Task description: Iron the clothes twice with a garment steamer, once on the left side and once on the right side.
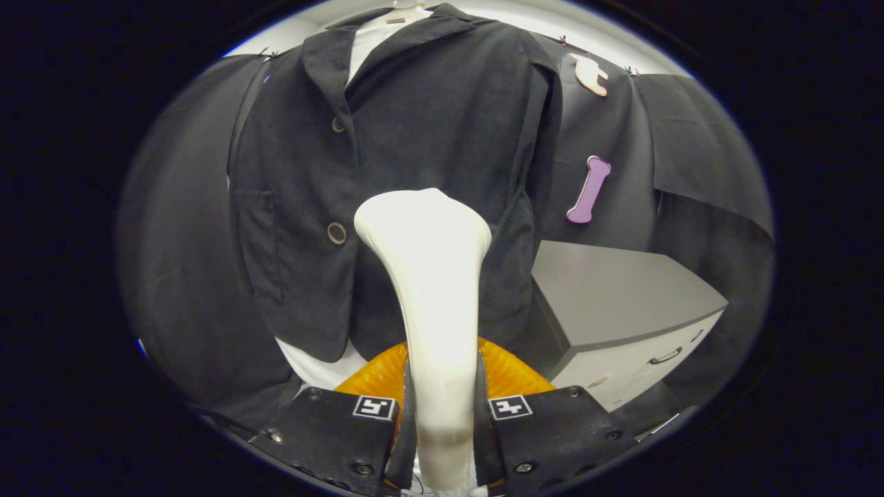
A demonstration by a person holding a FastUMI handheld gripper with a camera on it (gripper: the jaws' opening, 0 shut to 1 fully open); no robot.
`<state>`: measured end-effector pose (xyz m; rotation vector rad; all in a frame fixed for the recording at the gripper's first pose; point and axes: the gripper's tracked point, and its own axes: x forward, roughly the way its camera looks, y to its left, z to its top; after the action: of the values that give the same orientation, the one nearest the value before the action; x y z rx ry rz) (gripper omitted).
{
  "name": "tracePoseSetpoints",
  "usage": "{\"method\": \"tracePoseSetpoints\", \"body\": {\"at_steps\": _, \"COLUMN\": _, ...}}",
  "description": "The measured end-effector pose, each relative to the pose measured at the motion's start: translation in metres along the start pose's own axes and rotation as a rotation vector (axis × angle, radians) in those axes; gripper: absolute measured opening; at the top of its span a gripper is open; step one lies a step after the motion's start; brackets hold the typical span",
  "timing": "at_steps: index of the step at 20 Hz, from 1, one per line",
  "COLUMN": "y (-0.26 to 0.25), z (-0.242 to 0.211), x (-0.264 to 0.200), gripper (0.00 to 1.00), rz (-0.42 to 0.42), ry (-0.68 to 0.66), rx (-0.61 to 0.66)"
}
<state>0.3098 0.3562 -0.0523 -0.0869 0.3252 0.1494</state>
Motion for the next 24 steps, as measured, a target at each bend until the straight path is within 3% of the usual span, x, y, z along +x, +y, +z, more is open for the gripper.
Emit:
{"method": "tracePoseSetpoints", "body": {"at_steps": 16, "y": -0.011, "z": -0.095, "x": 0.022, "gripper": 0.36, "rz": 0.001, "ry": 0.154, "rx": 0.002}}
{"method": "tracePoseSetpoints", "body": {"at_steps": 21, "y": -0.016, "z": -0.072, "x": 0.002, "gripper": 0.36, "rz": 0.004, "ry": 0.118, "rx": 0.011}}
{"method": "tracePoseSetpoints", "body": {"at_steps": 24, "y": -0.019, "z": -0.031, "x": -0.025, "gripper": 0.36, "rz": 0.022, "ry": 0.048, "rx": 0.017}}
